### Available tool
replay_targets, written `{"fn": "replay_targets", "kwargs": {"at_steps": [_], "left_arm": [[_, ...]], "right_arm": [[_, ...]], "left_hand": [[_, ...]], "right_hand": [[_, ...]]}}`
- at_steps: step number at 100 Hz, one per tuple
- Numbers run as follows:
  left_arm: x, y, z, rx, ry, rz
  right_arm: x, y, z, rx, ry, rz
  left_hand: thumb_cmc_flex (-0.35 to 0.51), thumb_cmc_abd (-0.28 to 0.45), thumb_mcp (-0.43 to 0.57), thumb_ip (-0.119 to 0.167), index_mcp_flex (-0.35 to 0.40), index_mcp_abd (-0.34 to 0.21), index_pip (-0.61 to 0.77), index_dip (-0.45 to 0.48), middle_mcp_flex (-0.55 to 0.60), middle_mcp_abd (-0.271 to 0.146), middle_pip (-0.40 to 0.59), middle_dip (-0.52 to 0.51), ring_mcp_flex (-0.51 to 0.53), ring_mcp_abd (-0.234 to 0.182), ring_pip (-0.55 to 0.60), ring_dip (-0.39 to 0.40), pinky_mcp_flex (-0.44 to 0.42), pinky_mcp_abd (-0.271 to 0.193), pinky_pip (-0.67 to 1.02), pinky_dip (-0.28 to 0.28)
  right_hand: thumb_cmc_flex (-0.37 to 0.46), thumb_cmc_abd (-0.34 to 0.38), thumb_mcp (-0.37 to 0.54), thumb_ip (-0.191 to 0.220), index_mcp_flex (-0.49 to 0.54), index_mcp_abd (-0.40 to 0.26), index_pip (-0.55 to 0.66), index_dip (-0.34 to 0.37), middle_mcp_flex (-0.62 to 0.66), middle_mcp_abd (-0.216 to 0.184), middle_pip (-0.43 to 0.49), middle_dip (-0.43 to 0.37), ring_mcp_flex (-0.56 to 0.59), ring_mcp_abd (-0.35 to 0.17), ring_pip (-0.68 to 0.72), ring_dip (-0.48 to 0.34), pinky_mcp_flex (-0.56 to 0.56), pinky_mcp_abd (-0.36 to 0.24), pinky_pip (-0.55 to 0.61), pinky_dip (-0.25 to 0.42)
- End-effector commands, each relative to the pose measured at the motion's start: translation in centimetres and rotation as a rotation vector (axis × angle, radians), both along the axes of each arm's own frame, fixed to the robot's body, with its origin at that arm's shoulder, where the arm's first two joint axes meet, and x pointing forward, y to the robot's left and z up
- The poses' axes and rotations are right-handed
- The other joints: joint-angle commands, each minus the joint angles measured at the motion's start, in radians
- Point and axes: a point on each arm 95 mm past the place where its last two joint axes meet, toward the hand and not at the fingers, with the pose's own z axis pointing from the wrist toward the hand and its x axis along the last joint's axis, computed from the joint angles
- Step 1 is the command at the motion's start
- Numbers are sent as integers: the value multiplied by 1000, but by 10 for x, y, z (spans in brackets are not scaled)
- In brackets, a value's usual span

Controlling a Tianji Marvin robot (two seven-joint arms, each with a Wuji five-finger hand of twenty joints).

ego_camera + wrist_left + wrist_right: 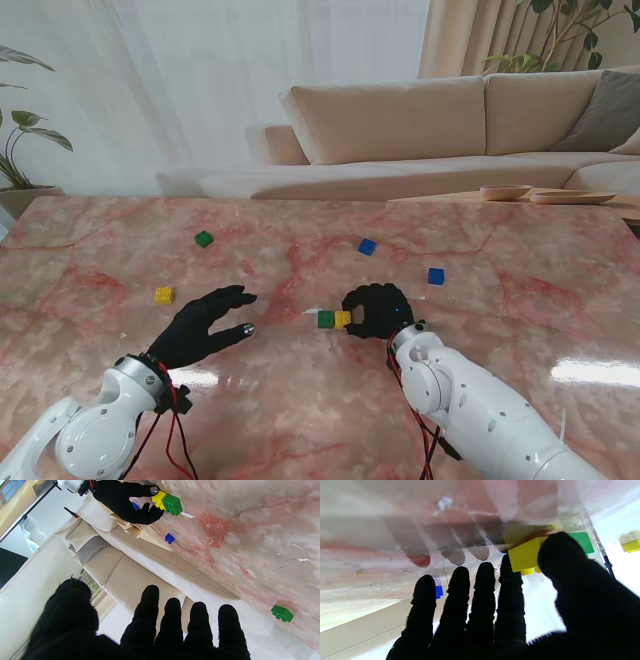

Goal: Build a two-level staggered structure with toy bricks

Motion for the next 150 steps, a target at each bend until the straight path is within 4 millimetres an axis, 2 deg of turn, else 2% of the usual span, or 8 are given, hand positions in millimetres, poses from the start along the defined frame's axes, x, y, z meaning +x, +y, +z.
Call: {"fn": "replay_targets", "kwargs": {"at_steps": [1, 23, 44, 60, 83, 84, 107, 150], "left_arm": [[-3, 0, -2, 6, 8, 3], [-4, 1, -3, 8, 10, 3], [-4, 2, -3, 7, 9, 5], [-5, 2, -4, 0, 10, 5], [-6, 3, -4, 5, 13, 11], [-6, 3, -4, 5, 13, 11], [-6, 3, -4, 4, 11, 10], [-6, 5, -4, 10, 14, 11]], "right_arm": [[-4, 1, -9, -7, 32, -8], [-4, 1, -8, -19, 36, -12], [-6, 2, -8, -36, 44, -6], [-9, 2, -14, -46, 56, 6], [-12, 1, -17, -51, 69, 10], [-12, 1, -18, -51, 70, 10], [-11, 0, -17, -53, 65, 2], [-6, 3, -13, -55, 63, 0]], "left_hand": [[9, 51, -35, -30, 18, 1, -10, 5, 18, -1, -19, 3, 18, -14, -12, -2, -18, 1, 24, 11], [10, 51, -36, -30, 21, 1, -9, 6, 21, -1, -19, 3, 20, -15, -12, -3, -18, 2, 24, 11], [14, 50, -35, -30, 27, -5, -6, 7, 27, -3, -19, 3, 21, -16, -12, -3, -19, 8, 25, 11], [16, 53, -36, -34, 32, -10, -4, 8, 34, -2, -20, 2, 24, -17, -13, -3, -20, 11, 26, 12], [18, 58, -39, -38, 33, -9, -4, 8, 37, -1, -22, 1, 25, -17, -14, -4, -21, 12, 26, 13], [17, 59, -40, -38, 33, -9, -5, 8, 38, -15, -22, 1, 25, -17, -14, -4, -21, 12, 26, 13], [18, 58, -43, -39, 34, -9, -5, 8, 38, -1, -22, 2, 26, -17, -14, -3, -21, 12, 25, 14], [19, 60, -45, -38, 34, -10, -5, 9, 38, -1, -23, 1, 26, -16, -15, -3, -21, 14, 22, 14]], "right_hand": [[-4, 45, 25, 16, 23, -67, 42, 13, -27, -23, 17, 5, -19, -28, 17, 19, -14, -26, -5, 7], [-9, 54, 10, 25, 10, -48, 11, 20, -36, -21, 14, 0, -21, -28, 18, 18, -15, -25, -5, 8], [14, 61, -66, 71, 6, -15, -83, 64, -50, -18, 8, -11, -25, -26, 16, 16, -14, -23, -7, 8], [3, 51, -61, 147, -9, 17, -161, 91, -66, -17, 5, -14, -32, -25, 11, 13, -16, -23, -11, 6], [8, 46, -100, 146, -48, 37, -204, 97, -92, -13, 0, -16, -41, -25, 10, 12, -21, -23, -14, 5], [8, 47, -102, 147, -50, 38, -206, 98, -93, -12, 0, -16, -41, -25, 10, 12, -21, -24, -14, 5], [1, 68, -124, 153, -102, 60, -247, 96, -117, -11, 3, -16, -50, -26, 12, 13, -24, -26, -14, 5], [-23, 91, -134, 156, -93, 60, -259, 106, -116, -9, 8, -19, -51, -25, 15, 13, -25, -25, -14, 6]]}}
